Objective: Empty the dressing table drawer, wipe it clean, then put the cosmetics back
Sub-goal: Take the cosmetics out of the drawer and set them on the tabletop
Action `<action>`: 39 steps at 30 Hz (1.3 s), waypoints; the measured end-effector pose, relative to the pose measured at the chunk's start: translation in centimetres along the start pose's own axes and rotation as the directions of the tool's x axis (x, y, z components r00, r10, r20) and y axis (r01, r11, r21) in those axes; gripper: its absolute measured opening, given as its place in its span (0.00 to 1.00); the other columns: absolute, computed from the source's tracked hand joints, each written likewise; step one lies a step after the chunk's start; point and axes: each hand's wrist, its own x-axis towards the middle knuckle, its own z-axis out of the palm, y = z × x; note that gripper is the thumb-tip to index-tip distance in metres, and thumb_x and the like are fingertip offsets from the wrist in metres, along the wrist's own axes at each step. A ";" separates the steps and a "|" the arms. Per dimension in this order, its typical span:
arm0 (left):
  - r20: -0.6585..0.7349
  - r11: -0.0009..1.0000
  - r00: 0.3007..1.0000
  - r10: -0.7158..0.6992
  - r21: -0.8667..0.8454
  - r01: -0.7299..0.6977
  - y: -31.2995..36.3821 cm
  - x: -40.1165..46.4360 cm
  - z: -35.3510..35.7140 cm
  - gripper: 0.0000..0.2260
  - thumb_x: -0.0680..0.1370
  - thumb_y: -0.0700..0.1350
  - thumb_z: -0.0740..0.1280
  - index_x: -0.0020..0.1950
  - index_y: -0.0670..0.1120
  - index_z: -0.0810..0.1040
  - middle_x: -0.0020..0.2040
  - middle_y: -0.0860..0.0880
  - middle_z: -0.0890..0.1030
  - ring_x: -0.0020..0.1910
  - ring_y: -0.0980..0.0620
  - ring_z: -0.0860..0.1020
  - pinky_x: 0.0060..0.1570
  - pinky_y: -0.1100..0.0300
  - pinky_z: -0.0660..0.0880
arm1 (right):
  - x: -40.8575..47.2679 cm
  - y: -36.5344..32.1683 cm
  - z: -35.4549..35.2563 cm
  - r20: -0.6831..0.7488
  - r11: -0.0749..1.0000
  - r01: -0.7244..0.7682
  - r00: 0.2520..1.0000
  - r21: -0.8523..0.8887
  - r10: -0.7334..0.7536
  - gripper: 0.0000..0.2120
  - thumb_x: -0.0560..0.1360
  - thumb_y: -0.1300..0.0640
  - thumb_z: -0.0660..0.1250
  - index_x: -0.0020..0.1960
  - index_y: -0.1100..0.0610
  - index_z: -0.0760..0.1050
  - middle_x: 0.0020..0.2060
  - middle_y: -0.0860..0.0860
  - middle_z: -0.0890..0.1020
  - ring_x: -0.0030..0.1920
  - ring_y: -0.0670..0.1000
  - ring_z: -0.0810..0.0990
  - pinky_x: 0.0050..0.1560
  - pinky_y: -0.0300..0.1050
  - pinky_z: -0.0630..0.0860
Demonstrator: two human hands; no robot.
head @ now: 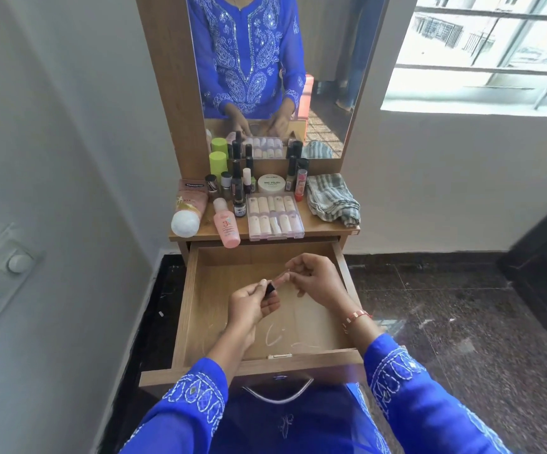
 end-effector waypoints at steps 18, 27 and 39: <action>0.043 0.966 0.965 0.260 -0.017 -0.260 4.9 0.2 3.3 0.09 0.79 0.41 0.61 0.56 0.40 0.76 0.38 0.45 0.80 0.30 0.56 0.78 0.33 0.67 0.78 | 3.2 -3.8 -3.5 -0.376 0.976 0.085 0.927 0.200 -0.004 0.03 0.72 0.63 0.69 0.45 0.59 0.76 0.33 0.53 0.81 0.31 0.54 0.80 0.40 0.54 0.81; 0.031 0.969 0.970 0.242 0.033 -0.243 6.9 1.5 4.4 0.10 0.79 0.40 0.60 0.56 0.38 0.77 0.39 0.47 0.80 0.35 0.53 0.78 0.35 0.66 0.77 | 8.3 -3.4 -3.9 -0.506 0.990 -0.086 0.863 -0.113 0.017 0.09 0.70 0.55 0.72 0.44 0.60 0.77 0.41 0.57 0.83 0.39 0.55 0.79 0.42 0.44 0.72; 0.029 0.968 0.970 0.243 0.053 -0.245 7.3 1.8 4.5 0.08 0.79 0.38 0.60 0.52 0.41 0.77 0.38 0.47 0.80 0.35 0.53 0.78 0.36 0.66 0.77 | 8.3 -2.9 -3.5 -0.439 0.920 -0.019 0.882 -0.391 -0.168 0.07 0.73 0.63 0.64 0.45 0.65 0.80 0.44 0.61 0.83 0.47 0.60 0.79 0.47 0.46 0.72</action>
